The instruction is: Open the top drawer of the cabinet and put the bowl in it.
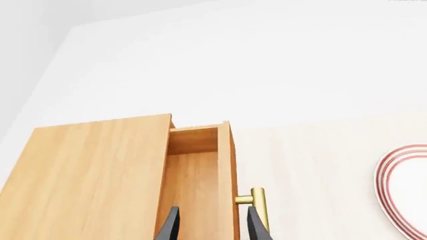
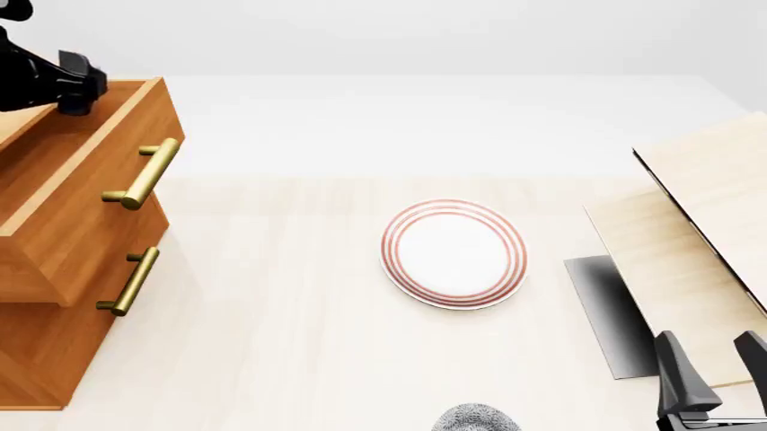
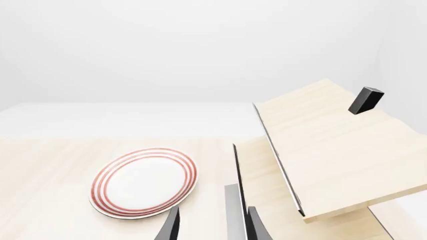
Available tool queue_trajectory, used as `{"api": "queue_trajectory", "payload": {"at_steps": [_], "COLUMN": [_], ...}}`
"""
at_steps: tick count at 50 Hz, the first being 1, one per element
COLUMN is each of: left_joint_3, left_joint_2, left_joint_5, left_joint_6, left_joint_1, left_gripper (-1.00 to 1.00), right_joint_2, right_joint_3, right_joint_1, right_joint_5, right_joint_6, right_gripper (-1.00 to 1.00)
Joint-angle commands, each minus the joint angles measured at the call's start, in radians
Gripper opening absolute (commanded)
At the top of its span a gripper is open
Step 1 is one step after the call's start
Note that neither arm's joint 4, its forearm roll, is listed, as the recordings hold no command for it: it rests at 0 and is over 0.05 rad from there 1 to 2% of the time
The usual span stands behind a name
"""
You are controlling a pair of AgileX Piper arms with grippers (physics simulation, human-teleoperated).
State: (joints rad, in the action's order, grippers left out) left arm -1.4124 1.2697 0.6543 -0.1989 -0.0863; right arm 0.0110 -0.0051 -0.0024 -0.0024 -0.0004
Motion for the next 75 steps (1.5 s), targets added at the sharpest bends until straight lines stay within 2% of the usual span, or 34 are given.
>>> {"api": "queue_trajectory", "payload": {"at_steps": [1,15,39,51,68,75], "left_joint_3": [-0.008,-0.021,0.025,0.029,0.037,0.038], "left_joint_2": [0.012,0.033,0.052,0.073,0.077,0.069], "left_joint_5": [0.01,0.014,-0.018,-0.013,0.025,0.038], "left_joint_6": [0.026,0.071,0.127,0.123,0.069,0.082], "left_joint_1": [-0.01,0.001,0.0,-0.003,-0.022,-0.003], "left_gripper": [1.0,1.0,1.0,1.0,1.0,1.0], "right_joint_2": [-0.002,-0.002,-0.002,-0.002,-0.002,-0.002], "right_joint_3": [0.001,0.001,0.001,0.001,0.001,0.001], "right_joint_1": [0.0,0.0,0.0,0.0,0.001,0.001], "right_joint_5": [0.0,0.0,0.0,0.0,0.0,0.0], "right_joint_6": [0.0,0.0,0.0,0.0,0.0,0.0], "right_gripper": [1.0,1.0,1.0,1.0,1.0,1.0]}}
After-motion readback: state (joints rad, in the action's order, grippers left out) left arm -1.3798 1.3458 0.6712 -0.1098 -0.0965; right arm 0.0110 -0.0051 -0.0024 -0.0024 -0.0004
